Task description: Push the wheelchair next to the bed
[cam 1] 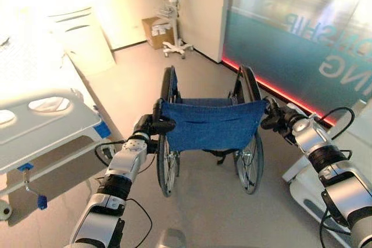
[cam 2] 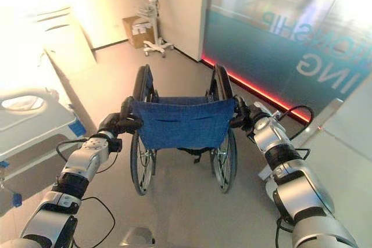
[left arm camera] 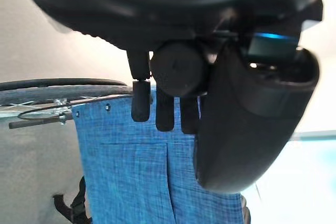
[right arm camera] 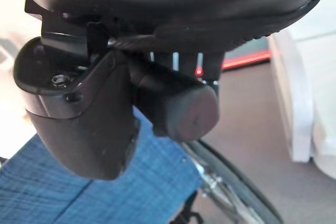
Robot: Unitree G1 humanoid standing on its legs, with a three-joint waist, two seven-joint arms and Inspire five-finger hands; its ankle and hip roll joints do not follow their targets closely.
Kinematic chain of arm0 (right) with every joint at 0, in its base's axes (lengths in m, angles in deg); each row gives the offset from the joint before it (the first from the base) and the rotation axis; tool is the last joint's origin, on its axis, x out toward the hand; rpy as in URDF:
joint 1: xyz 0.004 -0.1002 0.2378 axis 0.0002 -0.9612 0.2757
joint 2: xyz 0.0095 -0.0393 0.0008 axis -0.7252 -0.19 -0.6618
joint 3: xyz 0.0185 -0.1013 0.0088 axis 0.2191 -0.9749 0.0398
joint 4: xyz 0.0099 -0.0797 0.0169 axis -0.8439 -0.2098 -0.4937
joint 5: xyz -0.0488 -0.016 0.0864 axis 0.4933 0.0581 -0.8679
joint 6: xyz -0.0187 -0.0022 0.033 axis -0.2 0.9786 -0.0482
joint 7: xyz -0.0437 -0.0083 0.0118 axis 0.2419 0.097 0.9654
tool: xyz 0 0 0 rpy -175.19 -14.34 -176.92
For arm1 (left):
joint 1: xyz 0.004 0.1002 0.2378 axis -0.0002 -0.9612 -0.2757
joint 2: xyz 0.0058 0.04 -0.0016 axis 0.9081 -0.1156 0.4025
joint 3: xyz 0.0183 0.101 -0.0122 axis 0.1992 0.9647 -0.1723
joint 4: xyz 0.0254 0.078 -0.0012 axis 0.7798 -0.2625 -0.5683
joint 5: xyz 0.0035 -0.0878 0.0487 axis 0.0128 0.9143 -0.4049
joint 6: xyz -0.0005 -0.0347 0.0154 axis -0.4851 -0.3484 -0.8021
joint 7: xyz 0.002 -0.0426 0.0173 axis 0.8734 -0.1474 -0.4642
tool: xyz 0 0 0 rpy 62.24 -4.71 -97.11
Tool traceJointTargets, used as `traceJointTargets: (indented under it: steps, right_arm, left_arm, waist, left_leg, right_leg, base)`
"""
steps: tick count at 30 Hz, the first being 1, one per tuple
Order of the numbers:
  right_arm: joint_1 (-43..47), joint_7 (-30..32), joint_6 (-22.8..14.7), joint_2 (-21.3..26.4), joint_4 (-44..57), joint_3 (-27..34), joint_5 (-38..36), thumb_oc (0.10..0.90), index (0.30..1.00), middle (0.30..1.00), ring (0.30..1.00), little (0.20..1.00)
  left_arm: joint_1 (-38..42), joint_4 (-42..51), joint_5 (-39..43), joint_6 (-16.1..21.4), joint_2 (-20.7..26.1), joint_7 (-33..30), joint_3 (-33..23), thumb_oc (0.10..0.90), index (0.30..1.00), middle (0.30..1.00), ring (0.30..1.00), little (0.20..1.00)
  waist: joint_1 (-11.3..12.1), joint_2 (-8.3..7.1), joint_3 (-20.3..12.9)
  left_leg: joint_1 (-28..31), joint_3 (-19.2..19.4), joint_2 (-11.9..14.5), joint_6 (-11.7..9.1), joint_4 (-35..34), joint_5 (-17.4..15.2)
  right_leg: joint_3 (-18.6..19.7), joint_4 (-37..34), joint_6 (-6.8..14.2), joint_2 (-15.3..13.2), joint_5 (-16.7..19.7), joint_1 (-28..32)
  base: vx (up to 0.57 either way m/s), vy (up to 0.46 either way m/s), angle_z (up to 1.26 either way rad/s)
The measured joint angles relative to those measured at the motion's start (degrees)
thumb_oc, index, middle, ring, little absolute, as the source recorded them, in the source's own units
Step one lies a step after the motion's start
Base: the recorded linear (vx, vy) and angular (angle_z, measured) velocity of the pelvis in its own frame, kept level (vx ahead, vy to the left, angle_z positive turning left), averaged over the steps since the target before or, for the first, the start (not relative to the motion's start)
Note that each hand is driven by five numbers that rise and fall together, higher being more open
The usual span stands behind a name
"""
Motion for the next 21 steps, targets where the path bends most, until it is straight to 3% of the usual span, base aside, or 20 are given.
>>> traceJointTargets:
  steps: [2,3,4,5,6,8,9,10,11,12,13,14,16,17,18,19,20,21]
  right_arm:
    - [0.06,0.32,0.00,-0.56,-0.68,0.23,1.99,0.400,0.300,0.300,0.300,0.300]
    - [0.10,0.41,0.00,-0.25,-0.94,0.31,2.31,0.400,0.300,0.300,0.300,0.300]
    - [0.21,0.40,-0.04,-0.17,-1.01,0.30,2.31,0.400,0.300,0.300,0.300,0.300]
    - [1.03,0.00,-0.68,-0.18,-2.21,0.10,2.30,0.400,0.300,0.300,0.300,0.300]
    - [1.18,-0.14,-1.66,-0.18,-2.76,0.11,2.30,0.400,0.300,0.300,0.300,0.300]
    - [1.74,-0.43,-1.86,-0.49,-3.39,-0.43,2.30,0.400,0.300,0.300,0.300,0.300]
    - [2.52,-0.65,-1.90,-0.91,-4.32,-1.23,2.25,0.400,0.300,0.300,0.300,0.300]
    - [2.79,-0.61,-2.08,-1.53,-5.09,-1.18,2.24,0.400,0.300,0.300,0.300,0.300]
    - [2.92,-0.36,-2.15,-2.84,-6.62,-1.10,2.24,0.400,0.300,0.300,0.300,0.300]
    - [2.91,-0.39,-2.19,-3.02,-7.16,-1.18,2.16,0.400,0.300,0.300,0.300,0.300]
    - [2.75,-0.40,-2.43,-3.06,-7.14,-1.08,2.00,0.400,0.300,0.300,0.300,0.300]
    - [2.12,-0.42,-2.89,-3.07,-6.99,-0.80,1.95,0.400,0.300,0.300,0.300,0.300]
    - [0.15,-0.45,-3.46,-3.18,-5.53,-0.34,1.75,0.400,0.300,0.300,0.300,0.300]
    - [-0.32,-0.52,-3.46,-3.13,-4.96,-0.15,1.74,0.400,0.300,0.300,0.300,0.300]
    - [-0.48,-0.60,-3.46,-3.18,-4.73,0.11,1.75,0.400,0.300,0.300,0.300,0.300]
    - [-0.48,-0.56,-3.46,-3.68,-4.63,0.24,1.77,0.400,0.300,0.300,0.300,0.300]
    - [-0.16,-0.54,-3.49,-3.82,-4.65,0.26,1.81,0.400,0.300,0.300,0.300,0.300]
    - [-0.01,-0.08,-3.57,-3.85,-3.99,0.09,1.97,0.400,0.300,0.300,0.300,0.300]
  left_arm:
    - [-0.59,0.73,0.00,0.03,-0.12,-0.48,0.43,0.400,0.300,0.300,0.300,0.300]
    - [-0.85,1.22,0.00,0.07,-0.54,-0.80,0.58,0.400,0.300,0.300,0.300,0.300]
    - [-0.97,1.63,0.11,0.06,-0.67,-1.02,0.51,0.400,0.300,0.300,0.300,0.300]
    - [-1.42,2.40,0.57,0.14,-0.89,-1.07,-0.25,0.400,0.300,0.300,0.300,0.300]
    - [-1.62,2.81,0.64,0.09,-0.99,-1.09,-0.57,0.400,0.300,0.300,0.300,0.300]
    - [-2.17,3.46,1.08,-0.15,-0.98,-0.96,-1.56,0.400,0.300,0.300,0.300,0.300]
    - [-2.83,4.00,1.08,-0.43,-0.97,-0.93,-2.19,0.400,0.300,0.300,0.300,0.300]
    - [-3.03,4.01,1.08,-0.59,-0.84,-0.72,-2.60,0.400,0.300,0.300,0.300,0.300]
    - [-2.75,3.52,1.07,-0.94,-0.23,-0.46,-2.61,0.400,0.300,0.300,0.300,0.300]
    - [-2.46,3.19,1.06,-1.02,0.05,0.01,-2.62,0.400,0.300,0.300,0.300,0.300]
    - [-2.25,3.33,0.92,-1.03,0.18,0.32,-2.79,0.400,0.300,0.300,0.300,0.300]
    - [-2.19,3.42,0.45,-1.01,0.37,0.42,-2.69,0.400,0.300,0.300,0.300,0.300]
    - [-3.14,3.69,0.17,-0.99,0.87,0.54,-2.46,0.400,0.300,0.300,0.300,0.300]
    - [-3.48,3.99,0.17,-0.94,1.12,0.64,-2.45,0.400,0.300,0.300,0.300,0.300]
    - [-3.17,4.08,0.21,-1.19,1.56,0.94,-2.37,0.400,0.300,0.300,0.300,0.300]
    - [-2.48,3.54,0.21,-1.51,2.01,0.79,-2.40,0.400,0.300,0.300,0.300,0.300]
    - [-2.39,3.13,0.20,-1.48,2.26,0.80,-2.40,0.400,0.300,0.300,0.300,0.300]
    - [-2.17,2.13,0.17,-1.15,2.56,0.76,-2.14,0.400,0.300,0.300,0.300,0.300]
  waist:
    - [0.87,-0.45,0.06]
    - [1.43,-0.05,0.13]
    - [2.02,0.59,0.18]
    - [2.92,2.25,0.11]
    - [4.49,3.63,0.12]
    - [6.16,4.36,-0.67]
    - [6.22,4.54,-1.44]
    - [6.37,3.91,-1.63]
    - [6.90,1.93,-2.20]
    - [7.23,1.55,-2.47]
    - [7.18,1.31,-2.21]
    - [6.99,1.04,-2.14]
    - [7.01,0.67,-2.22]
    - [6.88,0.55,-2.33]
    - [7.01,0.56,-2.72]
    - [7.96,0.67,-2.86]
    - [7.95,1.52,-2.95]
    - [7.29,3.83,-3.26]
  left_leg:
    - [-1.33,0.73,-3.46,-1.20,-9.52,0.75]
    - [-2.85,0.67,-3.97,-2.58,-14.38,2.32]
    - [-3.71,0.59,-3.38,-2.98,-16.03,3.23]
    - [-4.24,0.67,-1.77,-4.34,-18.83,4.35]
    - [-4.93,0.78,-0.22,-4.62,-18.93,4.69]
    - [-6.07,2.17,0.34,-4.48,-15.86,4.57]
    - [-5.91,4.50,0.13,-4.43,-13.07,4.20]
    - [-5.89,3.56,-0.68,-2.92,-12.39,5.05]
    - [-5.84,2.37,-2.42,-2.45,-10.79,4.17]
    - [-5.32,2.49,-3.40,-1.11,-10.37,3.39]
    - [-4.32,3.83,-3.17,0.55,-10.18,3.94]
    - [-2.96,4.16,-3.32,1.62,-11.03,3.80]
    - [0.98,3.89,-4.58,3.08,-14.68,4.73]
    - [1.95,3.97,-4.67,5.50,-15.84,6.44]
    - [3.50,4.07,-4.99,9.40,-17.43,9.23]
    - [4.85,2.00,-5.30,11.04,-18.70,9.10]
    - [5.66,0.02,-5.09,11.93,-19.17,9.71]
    - [6.24,-2.89,-3.91,11.56,-20.07,9.90]
  right_leg:
    - [2.58,-4.09,-0.64,1.00,0.73,2.04]
    - [3.18,-6.12,-0.88,2.15,1.20,3.39]
    - [3.48,-6.81,-0.85,2.89,1.40,4.07]
    - [4.02,-7.90,-1.07,4.65,1.30,5.42]
    - [4.30,-8.25,-1.04,5.53,1.11,6.84]
    - [2.39,-9.43,-0.37,5.32,0.56,8.84]
    - [0.98,-9.35,1.07,4.85,-0.34,9.78]
    - [1.07,-9.25,1.72,4.24,-0.85,10.29]
    - [1.23,-7.56,3.23,2.19,-2.37,10.49]
    - [0.99,-4.38,3.68,0.90,-3.71,10.35]
    - [-1.13,6.76,6.76,-0.25,-6.47,7.73]
    - [-2.37,17.37,7.88,-1.29,-6.75,3.80]
    - [-1.66,24.21,10.67,-3.39,-3.63,1.87]
    - [-1.92,24.59,11.02,-3.31,-3.48,2.20]
    - [-2.94,24.56,10.36,-4.07,-3.79,2.56]
    - [-4.27,24.40,8.88,-5.35,-5.07,2.26]
    - [-5.35,22.92,7.56,-4.74,-5.66,2.28]
    - [-5.84,17.65,7.06,-3.29,-5.58,1.62]
  base:
    - [0.49,-0.134,0.03]
    - [0.47,-0.107,-0.07]
    - [0.48,-0.093,-0.31]
    - [0.41,-0.070,-0.63]
    - [0.43,-0.065,-0.74]
    - [0.49,-0.027,-0.63]
    - [0.53,-0.010,-0.36]
    - [0.56,-0.002,-0.24]
    - [0.40,0.026,-0.19]
    - [0.56,0.053,-0.13]
    - [0.60,0.006,0.00]
    - [0.59,-0.033,-0.02]
    - [0.34,-0.099,-0.01]
    - [0.29,-0.223,0.04]
    - [0.26,-0.290,-0.16]
    - [0.27,-0.310,-0.32]
    - [0.19,-0.274,-0.21]
    - [0.20,-0.381,0.17]
